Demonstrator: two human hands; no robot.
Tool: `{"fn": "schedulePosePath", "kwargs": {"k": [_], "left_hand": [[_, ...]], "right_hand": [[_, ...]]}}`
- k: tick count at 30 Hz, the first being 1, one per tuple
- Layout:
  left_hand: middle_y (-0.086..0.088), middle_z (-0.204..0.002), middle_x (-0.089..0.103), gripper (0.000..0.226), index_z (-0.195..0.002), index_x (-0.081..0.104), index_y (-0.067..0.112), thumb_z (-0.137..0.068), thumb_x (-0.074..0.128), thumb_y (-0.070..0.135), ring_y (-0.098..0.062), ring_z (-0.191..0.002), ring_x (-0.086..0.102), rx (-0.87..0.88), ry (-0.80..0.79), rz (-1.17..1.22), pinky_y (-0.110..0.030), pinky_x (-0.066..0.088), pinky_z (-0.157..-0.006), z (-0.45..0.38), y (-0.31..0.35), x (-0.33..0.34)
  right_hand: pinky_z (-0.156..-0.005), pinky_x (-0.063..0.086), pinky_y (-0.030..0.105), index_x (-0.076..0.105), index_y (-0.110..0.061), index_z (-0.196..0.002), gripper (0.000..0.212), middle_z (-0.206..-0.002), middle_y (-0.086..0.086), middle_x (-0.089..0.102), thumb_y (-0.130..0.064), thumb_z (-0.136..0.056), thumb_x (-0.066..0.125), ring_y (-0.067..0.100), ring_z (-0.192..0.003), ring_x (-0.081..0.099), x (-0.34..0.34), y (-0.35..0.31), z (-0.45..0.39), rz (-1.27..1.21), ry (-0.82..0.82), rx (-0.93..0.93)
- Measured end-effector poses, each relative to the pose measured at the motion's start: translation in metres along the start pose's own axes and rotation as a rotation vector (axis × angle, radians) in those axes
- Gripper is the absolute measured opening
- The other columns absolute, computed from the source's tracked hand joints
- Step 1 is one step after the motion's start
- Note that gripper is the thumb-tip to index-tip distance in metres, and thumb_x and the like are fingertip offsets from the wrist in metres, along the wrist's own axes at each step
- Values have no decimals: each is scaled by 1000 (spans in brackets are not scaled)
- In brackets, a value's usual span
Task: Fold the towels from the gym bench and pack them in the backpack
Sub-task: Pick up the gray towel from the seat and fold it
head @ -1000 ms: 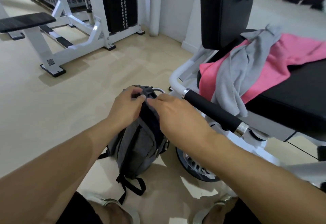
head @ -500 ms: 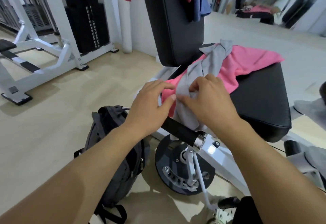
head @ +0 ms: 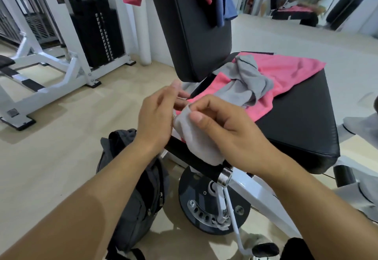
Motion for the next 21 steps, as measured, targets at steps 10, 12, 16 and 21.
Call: {"fn": "schedulePosePath", "kwargs": {"k": [10,12,16,21], "left_hand": [[-4,-98,78,25,-99,78,19,-81,81,37,-27,-98,74,-19,-333,-69,-52,56,-97,19,-7,21],[3,-91,78,11,-92,79,21,-86,75,13,-21,-90,73,68,-314,-158,-46,58,-88,22,-4,21],[2,-69,69,32,-70,72,31,-81,53,7,-7,-68,58,175,-183,-116,-22,44,-64,27,21,10],[-11,-57,43,35,-52,52,25,-69,40,-3,-19,-60,38,229,-314,24,-25,32,-57,31,47,10]], "right_hand": [[-92,55,22,71,-24,-108,33,-101,-15,74,5,-95,62,0,-103,68,-41,23,0,138,184,52],[-96,47,17,68,-27,-121,41,-111,-23,67,2,-92,62,-4,-109,57,-50,26,-1,433,216,33],[-111,38,47,65,-22,-132,45,-140,-3,59,-2,-93,54,28,-135,40,-53,35,-4,793,205,-87],[-100,40,43,66,-15,-110,29,-126,-2,65,-7,-83,60,30,-125,46,-52,26,-3,948,231,-116]]}}
Point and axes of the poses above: each hand's wrist, its own z-axis away from the middle knuckle, its own x-axis out of the palm, y = z × x, the point moved 9 cm from there along -z, towards the middle knuckle
